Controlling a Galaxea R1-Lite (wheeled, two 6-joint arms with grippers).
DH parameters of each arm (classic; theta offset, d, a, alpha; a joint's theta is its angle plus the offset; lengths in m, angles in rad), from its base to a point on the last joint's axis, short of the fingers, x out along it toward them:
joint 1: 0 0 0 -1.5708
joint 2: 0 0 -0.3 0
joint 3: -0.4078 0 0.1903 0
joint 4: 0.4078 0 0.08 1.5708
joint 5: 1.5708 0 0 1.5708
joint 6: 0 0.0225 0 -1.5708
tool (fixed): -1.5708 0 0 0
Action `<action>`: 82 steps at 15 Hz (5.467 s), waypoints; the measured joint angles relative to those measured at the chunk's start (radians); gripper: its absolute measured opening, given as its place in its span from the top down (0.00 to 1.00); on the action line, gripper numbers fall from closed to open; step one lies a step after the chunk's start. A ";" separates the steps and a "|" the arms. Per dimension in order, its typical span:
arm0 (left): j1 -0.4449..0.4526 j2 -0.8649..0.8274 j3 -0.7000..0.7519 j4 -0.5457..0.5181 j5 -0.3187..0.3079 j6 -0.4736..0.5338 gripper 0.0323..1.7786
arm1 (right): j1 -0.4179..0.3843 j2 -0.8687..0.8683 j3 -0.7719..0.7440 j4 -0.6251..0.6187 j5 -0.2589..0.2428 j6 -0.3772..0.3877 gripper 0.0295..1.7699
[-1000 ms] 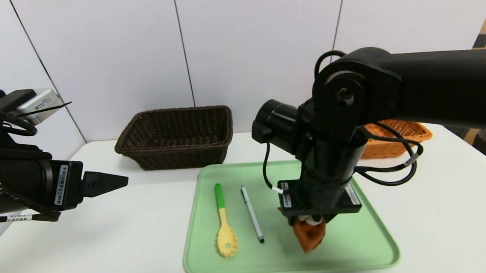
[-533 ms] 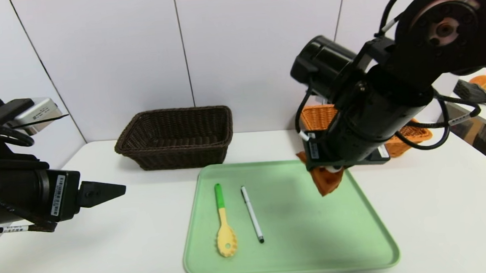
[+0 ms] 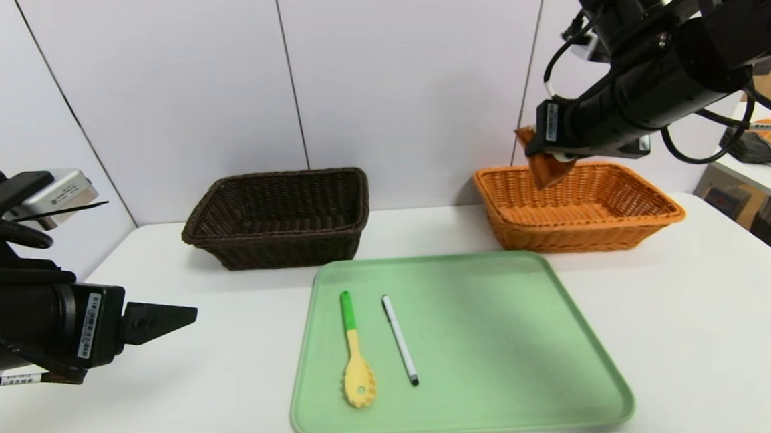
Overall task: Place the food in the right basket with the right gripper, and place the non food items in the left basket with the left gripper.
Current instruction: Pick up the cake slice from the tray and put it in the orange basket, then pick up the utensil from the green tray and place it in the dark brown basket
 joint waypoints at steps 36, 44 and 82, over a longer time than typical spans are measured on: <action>0.000 -0.011 0.059 -0.061 -0.002 0.003 0.05 | -0.316 0.381 0.002 -0.225 0.109 0.038 0.53; 0.000 -0.010 0.059 -0.061 -0.002 0.003 0.05 | -0.316 0.379 0.002 -0.226 0.105 0.035 0.22; -0.341 0.261 -0.509 0.302 0.222 -0.128 0.05 | -0.128 -0.525 0.410 0.138 -0.023 -0.463 0.04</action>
